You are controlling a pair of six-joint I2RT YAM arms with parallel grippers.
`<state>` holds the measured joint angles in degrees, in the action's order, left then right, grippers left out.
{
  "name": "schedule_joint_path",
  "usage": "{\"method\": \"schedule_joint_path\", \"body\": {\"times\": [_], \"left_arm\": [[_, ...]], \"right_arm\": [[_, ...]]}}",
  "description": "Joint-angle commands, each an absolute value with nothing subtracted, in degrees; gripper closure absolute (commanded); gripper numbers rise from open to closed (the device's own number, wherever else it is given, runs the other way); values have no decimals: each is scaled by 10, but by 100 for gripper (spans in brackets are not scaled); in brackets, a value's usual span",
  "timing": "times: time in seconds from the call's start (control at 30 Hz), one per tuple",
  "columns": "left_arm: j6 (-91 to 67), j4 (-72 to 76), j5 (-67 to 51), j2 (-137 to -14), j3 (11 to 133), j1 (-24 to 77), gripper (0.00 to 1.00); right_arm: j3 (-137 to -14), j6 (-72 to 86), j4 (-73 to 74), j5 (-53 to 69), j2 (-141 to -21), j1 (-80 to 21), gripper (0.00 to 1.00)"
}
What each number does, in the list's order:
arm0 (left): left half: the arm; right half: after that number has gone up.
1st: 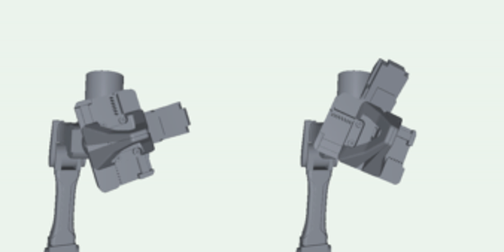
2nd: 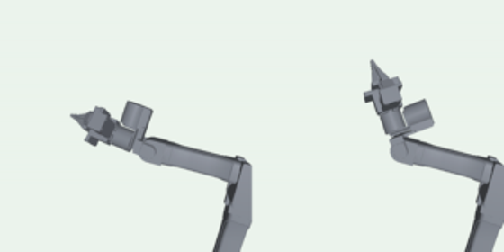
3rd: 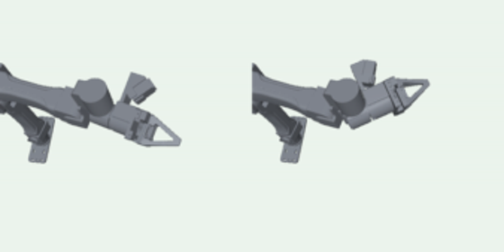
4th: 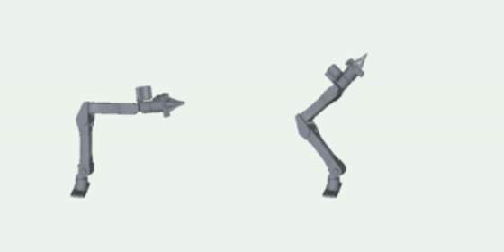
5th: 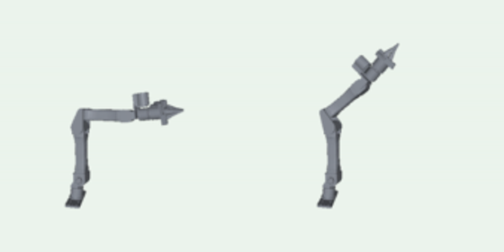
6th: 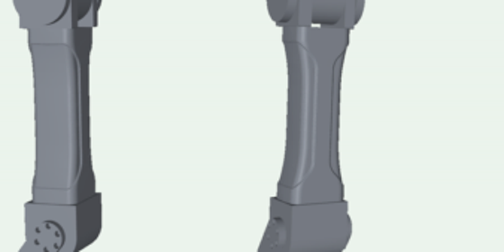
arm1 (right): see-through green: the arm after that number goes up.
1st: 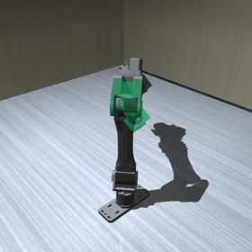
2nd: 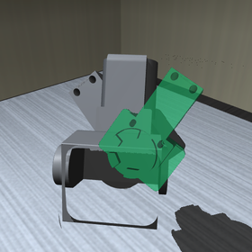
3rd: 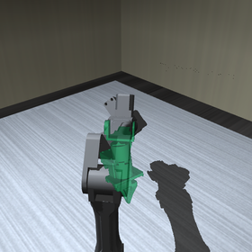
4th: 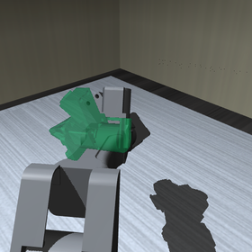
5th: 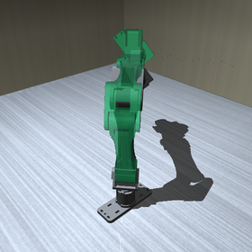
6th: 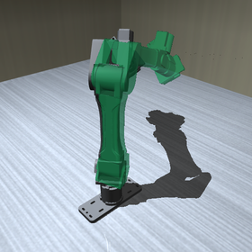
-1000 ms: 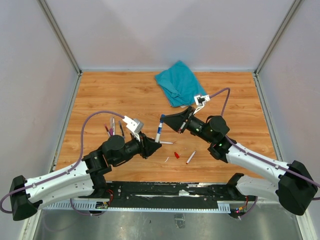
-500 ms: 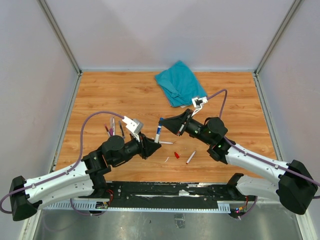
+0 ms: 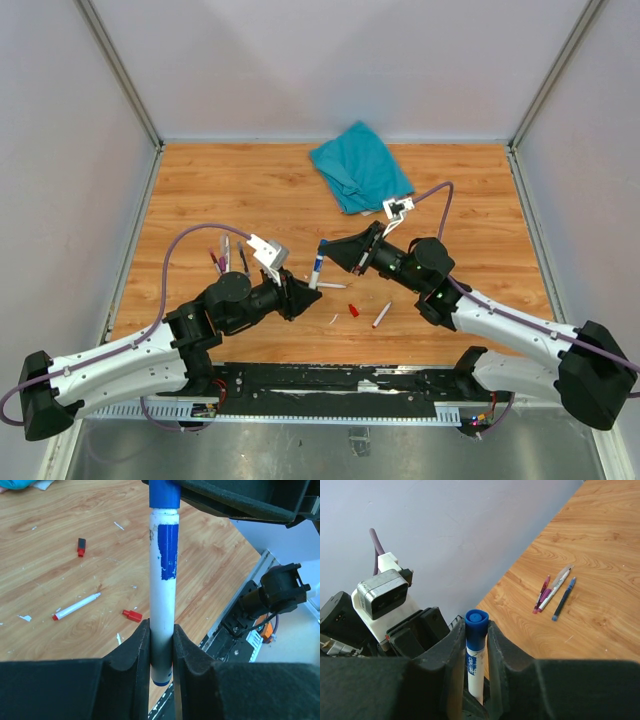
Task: Insert the pens into the pen caps
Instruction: Insert the pen cap onto the pen, then press the pen cap onto the pen.
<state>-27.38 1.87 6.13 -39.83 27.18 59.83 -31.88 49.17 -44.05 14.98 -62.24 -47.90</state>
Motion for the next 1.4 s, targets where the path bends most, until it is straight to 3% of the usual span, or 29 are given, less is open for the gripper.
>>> {"method": "schedule_joint_path", "body": {"times": [0.0,0.27,0.4,0.67,1.03,1.37], "left_arm": [[-273,54,88,-396,276,599,99],[-273,53,94,-396,277,599,100],[-272,50,97,-396,277,599,99],[-272,47,99,-395,278,599,100],[-263,48,91,-389,276,599,99],[-260,51,79,-392,276,599,99]], "right_arm": [[-316,469,-404,197,-605,-499,74],[-307,429,-339,181,-561,-498,41],[-312,398,-269,153,-522,-499,30],[-376,354,-102,87,-482,-484,28],[-455,385,-116,123,-539,-461,19],[-523,381,-111,149,-618,-461,25]]}}
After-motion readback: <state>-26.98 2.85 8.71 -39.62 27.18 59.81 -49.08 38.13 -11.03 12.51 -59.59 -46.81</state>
